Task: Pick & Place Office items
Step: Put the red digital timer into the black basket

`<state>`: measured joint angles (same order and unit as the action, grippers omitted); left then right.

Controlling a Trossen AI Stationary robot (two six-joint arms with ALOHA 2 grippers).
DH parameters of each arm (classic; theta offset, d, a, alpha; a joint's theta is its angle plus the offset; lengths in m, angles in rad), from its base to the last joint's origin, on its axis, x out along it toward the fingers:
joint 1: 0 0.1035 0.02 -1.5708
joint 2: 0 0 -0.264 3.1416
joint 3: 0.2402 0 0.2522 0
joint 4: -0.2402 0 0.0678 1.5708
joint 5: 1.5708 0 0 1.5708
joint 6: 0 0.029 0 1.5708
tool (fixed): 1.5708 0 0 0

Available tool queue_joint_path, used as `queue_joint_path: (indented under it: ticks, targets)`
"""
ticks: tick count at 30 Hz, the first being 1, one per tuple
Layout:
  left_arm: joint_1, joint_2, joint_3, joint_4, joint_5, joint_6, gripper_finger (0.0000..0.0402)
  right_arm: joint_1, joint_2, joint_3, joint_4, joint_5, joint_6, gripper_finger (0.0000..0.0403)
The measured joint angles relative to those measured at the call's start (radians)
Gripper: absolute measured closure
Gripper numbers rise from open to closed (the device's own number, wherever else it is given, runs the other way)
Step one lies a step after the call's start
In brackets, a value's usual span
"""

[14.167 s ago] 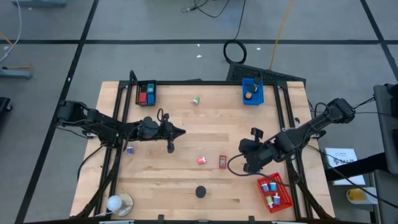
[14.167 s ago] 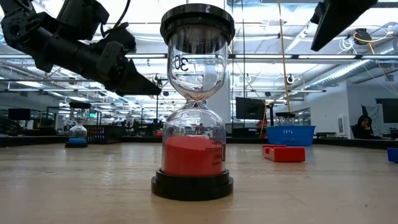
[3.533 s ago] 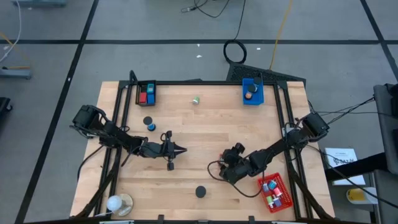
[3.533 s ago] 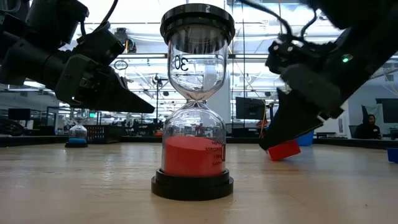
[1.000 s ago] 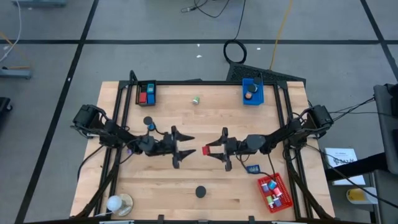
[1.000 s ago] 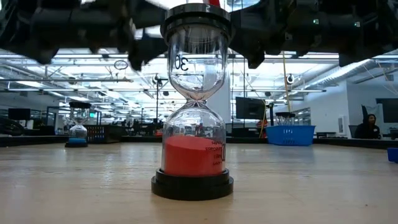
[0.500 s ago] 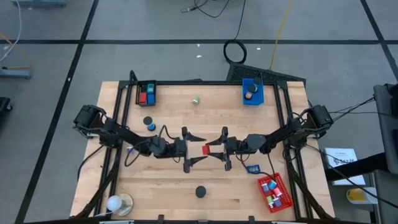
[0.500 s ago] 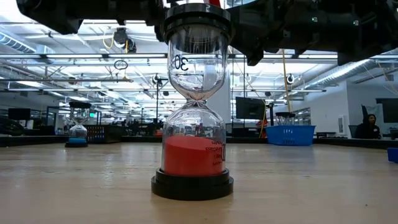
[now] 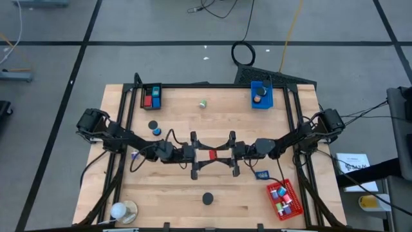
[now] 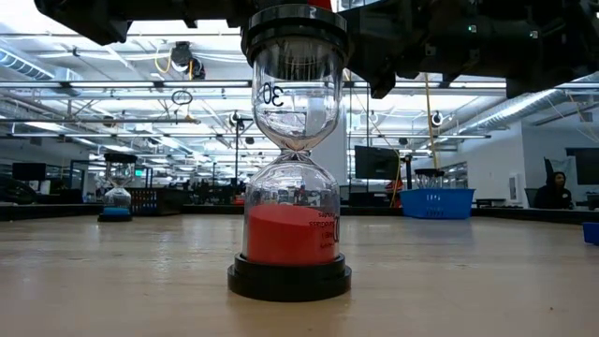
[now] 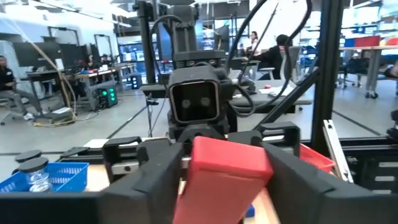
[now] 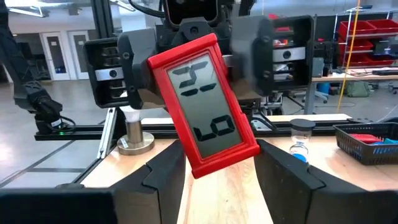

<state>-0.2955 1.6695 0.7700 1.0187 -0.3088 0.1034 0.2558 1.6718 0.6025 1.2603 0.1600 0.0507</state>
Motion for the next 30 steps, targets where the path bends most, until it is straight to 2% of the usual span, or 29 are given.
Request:
queue_joint_path:
  ticks: [3, 13, 20, 26, 30]
  targets:
    - [0.001, 0.0, 0.0, 0.007, -0.001, 0.022, 0.0236, 0.0, 0.0, 0.0, -0.007, -0.001, -0.003, 0.0219]
    - [0.002, -0.001, 0.0, 0.044, -0.022, 0.06, 0.0236, 0.002, 0.0, 0.0, -0.018, -0.006, -0.029, 0.0155]
    - [0.005, -0.035, 0.0, 0.008, -0.116, 0.099, 0.0236, 0.002, 0.0, 0.0, -0.077, 0.061, -0.03, 0.0101]
    - [0.017, -0.162, 0.0, -0.159, -0.188, 0.102, 0.0236, 0.001, 0.0, 0.0, -0.108, 0.105, -0.041, 0.0074]
    - [0.016, -0.295, 0.0, -0.363, -0.282, 0.076, 0.0236, 0.001, 0.0, 0.0, -0.14, 0.107, -0.045, 0.0076]
